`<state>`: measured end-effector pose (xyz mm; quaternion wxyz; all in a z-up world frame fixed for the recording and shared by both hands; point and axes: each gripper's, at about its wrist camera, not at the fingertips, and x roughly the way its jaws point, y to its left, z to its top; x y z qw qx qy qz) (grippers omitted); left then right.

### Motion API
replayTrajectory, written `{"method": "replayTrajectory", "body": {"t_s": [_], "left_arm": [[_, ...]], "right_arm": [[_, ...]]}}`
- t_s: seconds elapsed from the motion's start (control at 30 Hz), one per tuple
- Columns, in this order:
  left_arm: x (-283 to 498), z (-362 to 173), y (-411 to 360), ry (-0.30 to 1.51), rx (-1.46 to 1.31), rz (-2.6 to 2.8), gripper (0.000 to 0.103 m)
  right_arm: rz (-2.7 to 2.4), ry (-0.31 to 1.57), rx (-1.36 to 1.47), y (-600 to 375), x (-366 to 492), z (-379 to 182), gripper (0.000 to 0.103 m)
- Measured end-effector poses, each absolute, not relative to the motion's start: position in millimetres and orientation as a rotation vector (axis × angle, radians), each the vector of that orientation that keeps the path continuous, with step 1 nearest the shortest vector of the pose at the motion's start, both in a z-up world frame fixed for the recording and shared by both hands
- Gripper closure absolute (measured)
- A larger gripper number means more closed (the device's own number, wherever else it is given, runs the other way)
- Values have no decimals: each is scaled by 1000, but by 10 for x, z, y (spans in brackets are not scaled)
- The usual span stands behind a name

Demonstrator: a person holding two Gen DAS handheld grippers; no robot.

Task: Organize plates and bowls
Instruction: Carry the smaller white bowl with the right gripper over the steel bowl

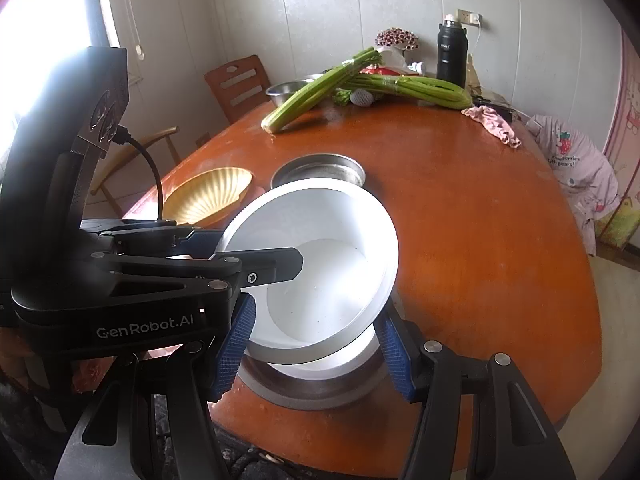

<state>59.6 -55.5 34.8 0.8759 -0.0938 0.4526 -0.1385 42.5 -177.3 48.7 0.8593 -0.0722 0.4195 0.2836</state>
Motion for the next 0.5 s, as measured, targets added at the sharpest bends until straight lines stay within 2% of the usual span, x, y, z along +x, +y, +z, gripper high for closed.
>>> {"method": "replayTrajectory", "body": {"t_s": [0.5], "left_arm": [[600,167,-609,989,-185,-278,66]], "right_arm": [[597,927,-144,-1799,407,298,40]]}}
